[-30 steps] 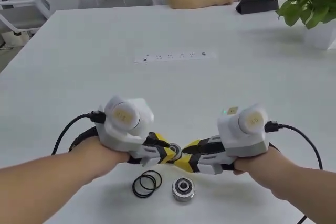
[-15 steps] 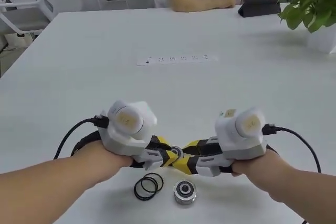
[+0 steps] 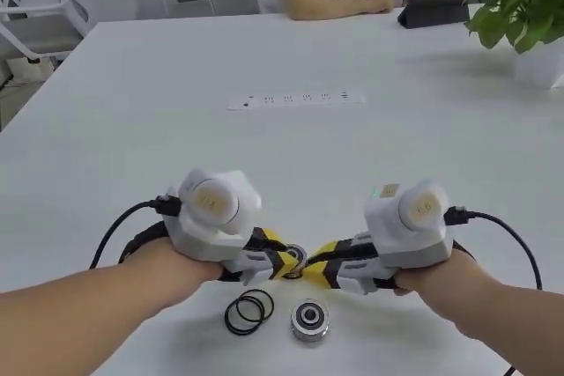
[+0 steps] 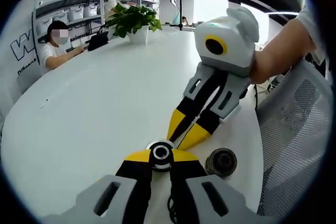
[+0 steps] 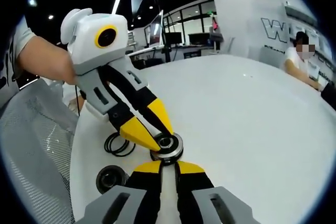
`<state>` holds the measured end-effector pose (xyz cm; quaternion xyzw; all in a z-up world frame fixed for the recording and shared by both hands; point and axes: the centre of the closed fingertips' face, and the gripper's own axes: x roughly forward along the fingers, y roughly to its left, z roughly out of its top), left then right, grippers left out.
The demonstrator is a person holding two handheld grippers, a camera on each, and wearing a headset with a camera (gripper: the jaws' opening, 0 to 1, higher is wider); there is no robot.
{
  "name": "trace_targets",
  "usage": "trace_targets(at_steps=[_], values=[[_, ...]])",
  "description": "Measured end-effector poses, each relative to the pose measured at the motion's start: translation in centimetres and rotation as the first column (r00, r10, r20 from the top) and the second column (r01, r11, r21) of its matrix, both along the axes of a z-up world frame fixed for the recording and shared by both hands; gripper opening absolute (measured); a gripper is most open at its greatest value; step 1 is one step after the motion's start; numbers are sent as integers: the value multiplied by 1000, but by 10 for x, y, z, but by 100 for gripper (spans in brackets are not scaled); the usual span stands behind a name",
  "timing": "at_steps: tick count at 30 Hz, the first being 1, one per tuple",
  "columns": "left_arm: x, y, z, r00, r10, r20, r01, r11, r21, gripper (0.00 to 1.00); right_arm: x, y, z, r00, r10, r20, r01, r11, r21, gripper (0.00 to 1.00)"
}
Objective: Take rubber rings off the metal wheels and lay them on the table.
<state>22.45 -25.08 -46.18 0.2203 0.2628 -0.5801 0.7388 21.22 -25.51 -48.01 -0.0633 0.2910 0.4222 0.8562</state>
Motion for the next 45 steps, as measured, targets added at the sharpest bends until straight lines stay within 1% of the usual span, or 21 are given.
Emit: trace_targets(at_steps=[6,9,13,15,16,17,18,19,20,22,23,24,25,26,27,30,32,35,41,43,45], values=[[0,0,0,1000,4,-4,-4,1000,3,7,0,-1,-1,999,-18,-29,19,1000,12,0],[0,0,0,1000,8,-2,-8,1000,3,7,1,-2,0,996,-61,-70,65,996,56,0],[0,0,0,1000,12,4,-12,1000,1,7,1,-4,-1,985,-116,-126,131,985,113,0],[1,-1,0,1000,15,5,-15,1000,-2,7,5,-7,1,977,-151,-150,175,972,159,0],[1,-1,0,1000,15,6,-15,1000,-2,7,5,-9,1,973,-163,-160,190,968,166,0],[1,-1,0,1000,15,6,-15,1000,-3,7,6,-10,4,968,-179,-178,213,957,195,0],[1,-1,0,1000,16,6,-16,1000,-4,7,9,-13,7,965,-195,-173,230,950,212,0],[1,-1,0,1000,16,6,-16,1000,-4,7,9,-13,9,957,-210,-203,256,936,240,0],[1,-1,0,1000,17,6,-17,1000,-5,7,9,-13,9,954,-212,-212,262,932,248,0],[1,-1,0,1000,19,5,-19,1000,-5,7,9,-13,8,955,-211,-208,260,934,246,0],[1,-1,0,1000,21,6,-21,1000,-6,7,10,-12,9,951,-219,-216,273,925,263,0],[1,-1,0,1000,24,7,-24,1000,-8,7,11,-11,12,946,-229,-230,291,912,289,0],[0,-1,0,1000,28,8,-28,1000,-9,7,12,-13,13,944,-233,-234,298,906,301,0],[1,-1,0,1000,30,9,-30,1000,-10,7,11,-13,13,943,-227,-243,296,906,303,0],[1,-1,0,999,32,9,-32,999,-12,7,10,-12,14,942,-226,-247,299,899,320,0],[1,-2,0,999,37,8,-37,999,-10,7,9,-11,16,942,-225,-247,301,893,335,0],[1,-3,0,999,42,9,-42,999,-8,7,10,-12,16,936,-229,-266,315,882,349,0],[1,-4,0,999,44,13,-43,999,-8,7,10,-11,17,936,-231,-264,317,880,353,0],[1,-3,0,999,43,16,-43,999,-14,7,7,-2,21,946,-206,-251,289,886,362,0],[1,-3,0,999,43,16,-43,999,-13,7,7,0,21,950,-198,-241,277,892,357,0],[1,-3,0,999,44,16,-44,999,-12,7,7,1,22,951,-193,-243,273,891,363,0]])
